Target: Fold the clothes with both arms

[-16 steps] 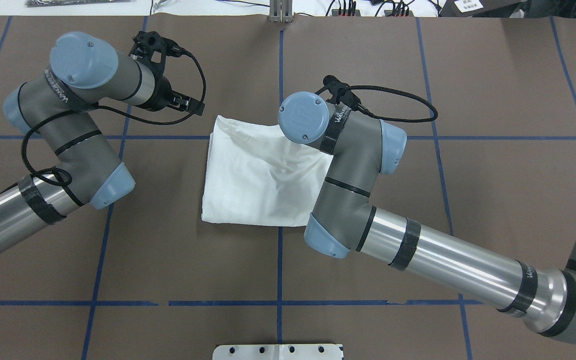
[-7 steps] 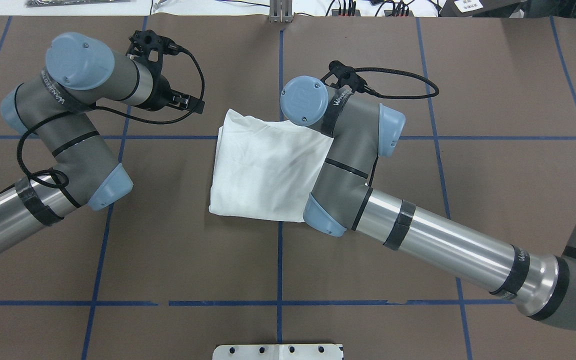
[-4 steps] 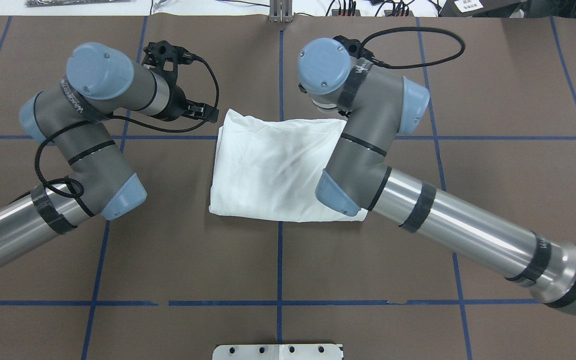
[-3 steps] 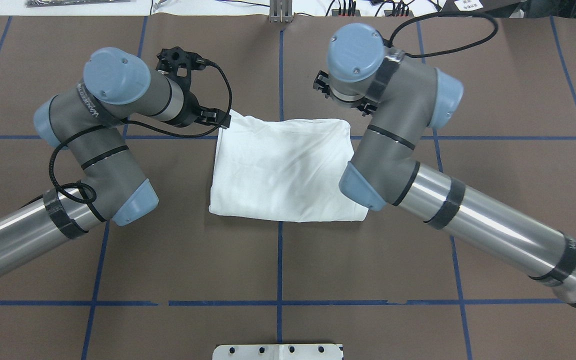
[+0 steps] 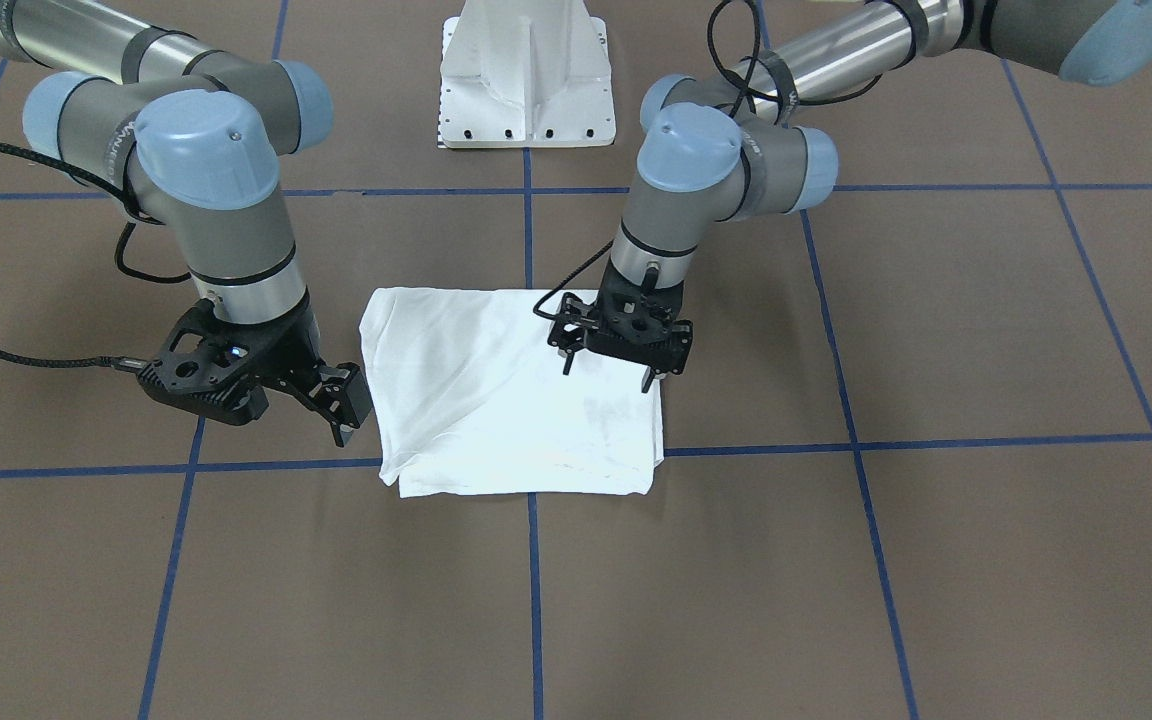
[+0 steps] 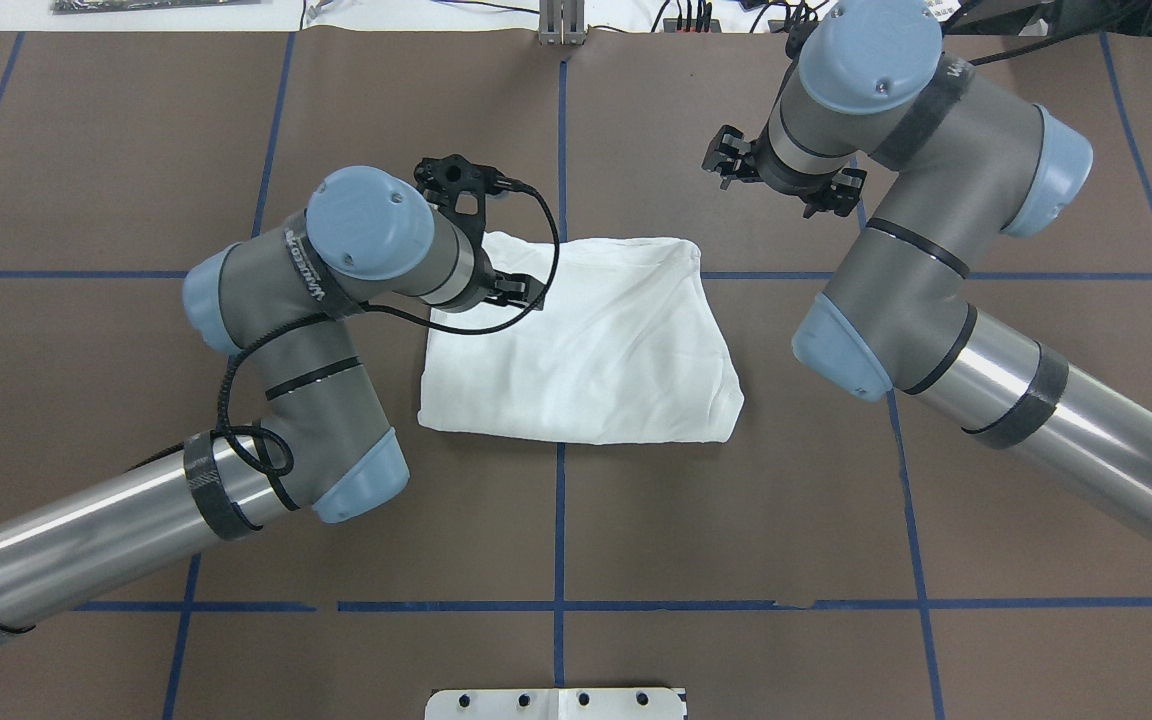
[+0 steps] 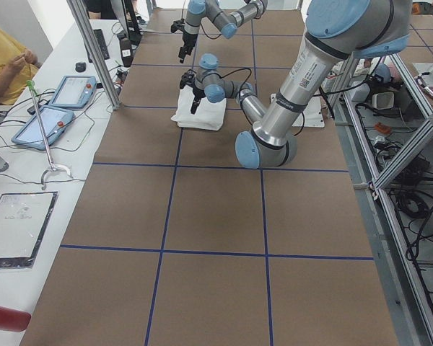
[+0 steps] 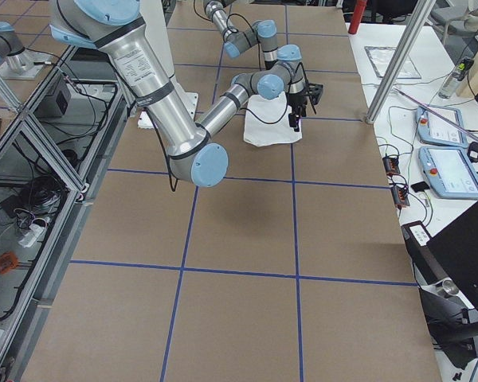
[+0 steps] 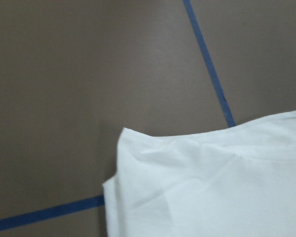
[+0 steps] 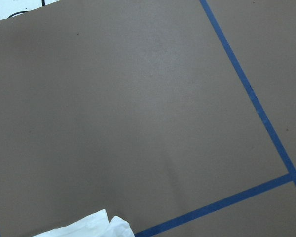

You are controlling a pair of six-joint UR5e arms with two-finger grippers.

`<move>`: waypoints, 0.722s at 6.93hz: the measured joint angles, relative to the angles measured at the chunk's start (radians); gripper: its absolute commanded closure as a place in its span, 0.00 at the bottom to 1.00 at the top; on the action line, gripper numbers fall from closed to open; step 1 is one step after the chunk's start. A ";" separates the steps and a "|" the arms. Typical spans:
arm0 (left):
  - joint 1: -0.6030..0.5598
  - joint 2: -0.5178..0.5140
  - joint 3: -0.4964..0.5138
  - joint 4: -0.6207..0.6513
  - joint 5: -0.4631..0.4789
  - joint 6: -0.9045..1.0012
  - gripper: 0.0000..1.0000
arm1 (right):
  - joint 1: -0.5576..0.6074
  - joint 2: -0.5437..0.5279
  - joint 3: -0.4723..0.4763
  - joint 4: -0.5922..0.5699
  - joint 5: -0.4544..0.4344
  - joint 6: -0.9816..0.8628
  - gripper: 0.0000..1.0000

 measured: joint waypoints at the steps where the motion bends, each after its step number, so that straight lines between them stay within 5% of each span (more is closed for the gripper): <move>1: 0.025 -0.018 0.017 0.027 0.048 -0.007 0.00 | 0.002 -0.011 0.009 0.000 0.001 -0.006 0.00; 5: 0.036 -0.012 0.092 0.042 0.155 -0.001 0.00 | 0.001 -0.025 0.014 0.002 -0.006 -0.007 0.00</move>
